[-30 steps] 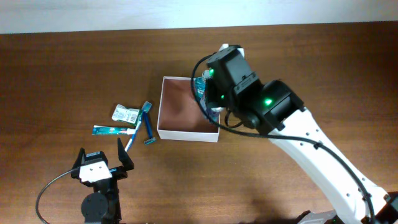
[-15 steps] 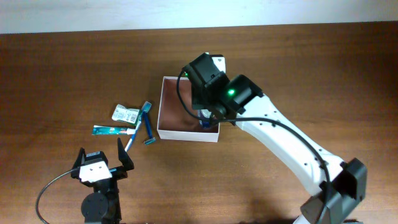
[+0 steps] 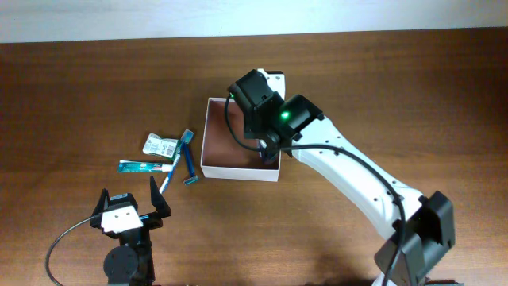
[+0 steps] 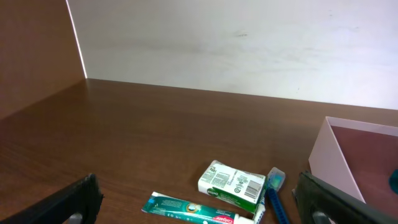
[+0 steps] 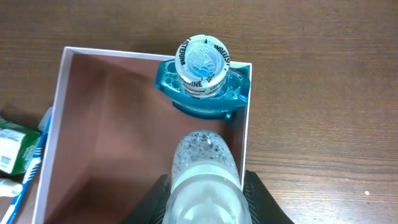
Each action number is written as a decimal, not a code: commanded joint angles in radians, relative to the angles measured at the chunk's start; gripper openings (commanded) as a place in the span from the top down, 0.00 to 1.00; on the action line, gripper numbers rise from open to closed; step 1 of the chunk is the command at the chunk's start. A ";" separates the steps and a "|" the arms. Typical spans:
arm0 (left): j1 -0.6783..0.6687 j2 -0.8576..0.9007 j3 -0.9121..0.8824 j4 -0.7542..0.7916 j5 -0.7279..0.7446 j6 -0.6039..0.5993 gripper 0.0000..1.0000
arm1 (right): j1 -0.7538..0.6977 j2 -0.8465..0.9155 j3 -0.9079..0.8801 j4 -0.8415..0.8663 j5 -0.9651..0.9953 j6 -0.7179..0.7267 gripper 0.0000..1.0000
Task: Pack container
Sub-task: 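Carry the pump bottle with the right gripper into the box beside the mouthwash, then release the pump bottle and raise the right arm away to the right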
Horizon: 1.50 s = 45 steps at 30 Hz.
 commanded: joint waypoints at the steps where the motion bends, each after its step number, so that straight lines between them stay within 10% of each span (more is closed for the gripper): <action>1: 0.005 -0.008 -0.007 0.002 0.011 0.016 0.01 | 0.006 0.026 0.005 0.020 0.042 0.013 0.75; 18: 0.005 -0.008 -0.008 0.002 0.011 0.016 0.01 | 0.006 0.052 0.005 0.019 0.089 0.013 0.75; 28: 0.005 -0.008 -0.007 0.002 0.011 0.016 0.01 | 0.005 0.062 0.005 0.023 0.089 0.009 0.47; 45: 0.005 -0.008 -0.007 0.002 0.011 0.016 0.01 | -0.067 -0.071 0.250 -0.185 0.190 -0.137 0.32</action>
